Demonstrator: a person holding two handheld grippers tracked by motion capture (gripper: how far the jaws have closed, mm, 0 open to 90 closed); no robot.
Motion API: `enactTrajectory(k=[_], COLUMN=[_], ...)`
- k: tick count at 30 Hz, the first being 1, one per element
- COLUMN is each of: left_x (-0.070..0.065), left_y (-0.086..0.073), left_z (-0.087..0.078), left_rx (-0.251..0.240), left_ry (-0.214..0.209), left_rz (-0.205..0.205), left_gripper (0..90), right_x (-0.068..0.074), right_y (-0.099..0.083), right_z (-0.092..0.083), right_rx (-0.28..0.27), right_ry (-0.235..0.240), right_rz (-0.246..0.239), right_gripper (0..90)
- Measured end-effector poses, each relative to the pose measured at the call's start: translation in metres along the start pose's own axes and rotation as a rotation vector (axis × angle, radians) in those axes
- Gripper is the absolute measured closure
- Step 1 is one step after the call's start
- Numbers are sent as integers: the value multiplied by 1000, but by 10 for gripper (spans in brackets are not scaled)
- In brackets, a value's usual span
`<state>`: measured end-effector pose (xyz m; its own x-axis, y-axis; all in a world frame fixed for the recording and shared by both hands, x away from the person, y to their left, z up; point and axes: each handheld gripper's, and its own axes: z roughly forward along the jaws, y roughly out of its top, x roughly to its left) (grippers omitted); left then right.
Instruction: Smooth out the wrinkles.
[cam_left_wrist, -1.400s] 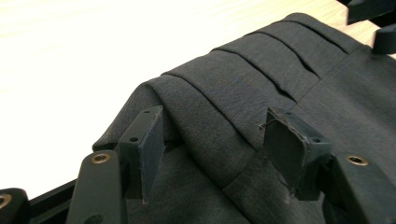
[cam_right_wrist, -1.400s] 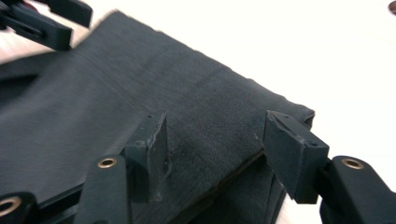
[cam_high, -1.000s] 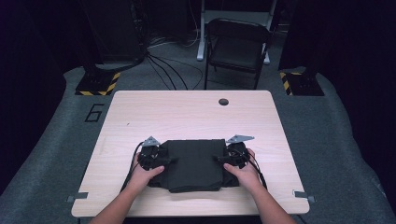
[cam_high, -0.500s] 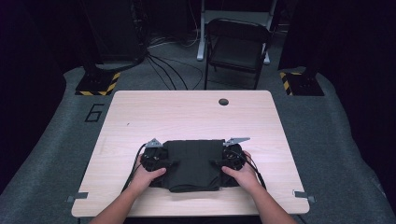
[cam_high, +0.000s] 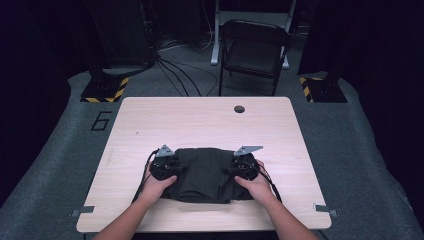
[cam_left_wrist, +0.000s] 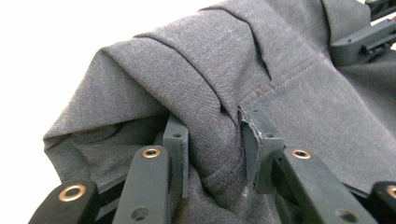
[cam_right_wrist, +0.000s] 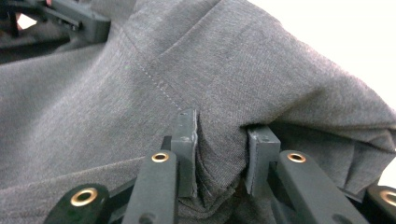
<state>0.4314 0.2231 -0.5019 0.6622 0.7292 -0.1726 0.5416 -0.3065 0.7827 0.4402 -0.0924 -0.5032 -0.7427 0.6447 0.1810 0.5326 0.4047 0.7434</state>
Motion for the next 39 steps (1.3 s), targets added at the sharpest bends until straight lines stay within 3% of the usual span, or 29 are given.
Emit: enactTrajectory(k=[3,6,17,21,24,28,30,36,39], left_x=[6,13,31,33,33,32,31,27,22], left_y=[2,5,12,11,10,11,10,9,8], left_z=[-4,-4,6,5,1,-7,-13,-29,-36], left_rx=[5,-4,-7,-1,-12,-20,-20,-39,-44], left_ry=[26,44,80,66,69,77,90,81,68], left_rz=[12,-1,-15,-41,-58,-50,-40,-10,9], left_gripper=[671,671,660,599,541,502,483,452,442], right_x=[5,7,-7,-11,-11,-10,-8,2,12], right_y=[9,18,37,38,38,39,40,41,41], right_z=[4,10,28,30,26,17,11,-7,-16], right_rx=[-12,-13,-22,-18,-17,-40,-53,-77,-98], right_ry=[-27,-55,-89,-89,-98,-107,-115,-141,-132], right_rz=[-35,-59,-35,-31,-4,3,-15,-47,-72], right_gripper=[692,688,664,608,532,485,468,453,453])
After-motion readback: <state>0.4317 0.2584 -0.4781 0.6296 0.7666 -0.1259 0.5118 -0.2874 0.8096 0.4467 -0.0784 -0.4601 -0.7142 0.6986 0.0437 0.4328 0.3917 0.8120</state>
